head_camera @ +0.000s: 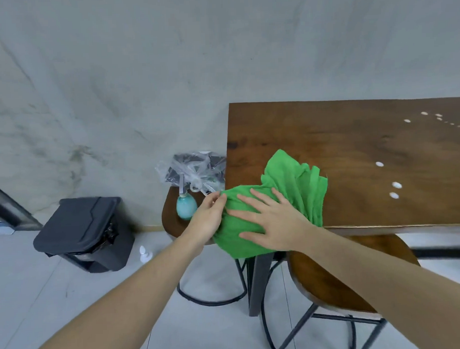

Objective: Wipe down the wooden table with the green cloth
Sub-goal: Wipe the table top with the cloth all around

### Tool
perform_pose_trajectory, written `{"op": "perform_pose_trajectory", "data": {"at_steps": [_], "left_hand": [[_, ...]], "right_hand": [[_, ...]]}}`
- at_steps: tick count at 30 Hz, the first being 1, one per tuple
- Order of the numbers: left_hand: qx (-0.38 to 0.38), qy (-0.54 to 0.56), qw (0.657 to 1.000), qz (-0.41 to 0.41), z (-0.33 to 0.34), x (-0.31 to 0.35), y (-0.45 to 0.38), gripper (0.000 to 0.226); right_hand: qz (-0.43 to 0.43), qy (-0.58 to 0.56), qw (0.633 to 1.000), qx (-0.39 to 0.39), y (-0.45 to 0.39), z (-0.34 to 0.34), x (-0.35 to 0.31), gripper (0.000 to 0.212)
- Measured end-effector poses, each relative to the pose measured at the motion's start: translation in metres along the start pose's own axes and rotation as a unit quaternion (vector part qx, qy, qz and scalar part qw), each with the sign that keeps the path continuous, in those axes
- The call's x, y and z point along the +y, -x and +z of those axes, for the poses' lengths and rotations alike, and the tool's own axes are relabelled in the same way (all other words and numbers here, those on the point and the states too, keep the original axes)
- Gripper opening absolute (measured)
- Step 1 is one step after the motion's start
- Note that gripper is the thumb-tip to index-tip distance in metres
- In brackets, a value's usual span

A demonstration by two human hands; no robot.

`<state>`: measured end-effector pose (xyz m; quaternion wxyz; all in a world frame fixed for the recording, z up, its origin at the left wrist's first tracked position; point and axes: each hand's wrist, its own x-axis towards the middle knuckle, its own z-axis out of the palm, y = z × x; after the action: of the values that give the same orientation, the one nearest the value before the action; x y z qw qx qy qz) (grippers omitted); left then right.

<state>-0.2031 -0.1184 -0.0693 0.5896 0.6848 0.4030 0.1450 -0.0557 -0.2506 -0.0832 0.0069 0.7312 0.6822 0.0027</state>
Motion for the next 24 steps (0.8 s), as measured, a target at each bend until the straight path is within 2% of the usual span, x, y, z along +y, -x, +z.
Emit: {"op": "perform_pose_trajectory", "data": {"at_steps": [4, 8, 12, 15, 19, 24], "left_hand": [[-0.040, -0.163, 0.985, 0.048, 0.003, -0.004, -0.006, 0.047], [-0.012, -0.346, 0.931, 0.112, 0.007, -0.007, -0.007, 0.048], [0.015, -0.419, 0.884, 0.208, 0.008, -0.013, -0.004, 0.049], [0.003, -0.450, 0.861, 0.237, 0.009, -0.014, -0.010, 0.052], [-0.011, -0.455, 0.860, 0.233, 0.014, -0.006, -0.019, 0.058], [-0.046, -0.480, 0.852, 0.203, 0.026, 0.011, -0.035, 0.065]], "right_hand": [[-0.001, 0.010, 1.000, -0.007, 0.041, -0.002, 0.037, 0.053], [0.072, 0.003, 0.997, -0.037, 0.090, -0.010, 0.081, 0.055], [0.162, -0.024, 0.985, -0.043, 0.102, -0.010, 0.088, 0.054], [0.194, -0.035, 0.979, -0.054, 0.078, -0.009, 0.066, 0.057], [0.132, -0.044, 0.988, -0.060, 0.040, -0.010, 0.044, 0.055], [0.068, -0.048, 0.996, -0.038, 0.040, -0.008, 0.074, 0.057]]}}
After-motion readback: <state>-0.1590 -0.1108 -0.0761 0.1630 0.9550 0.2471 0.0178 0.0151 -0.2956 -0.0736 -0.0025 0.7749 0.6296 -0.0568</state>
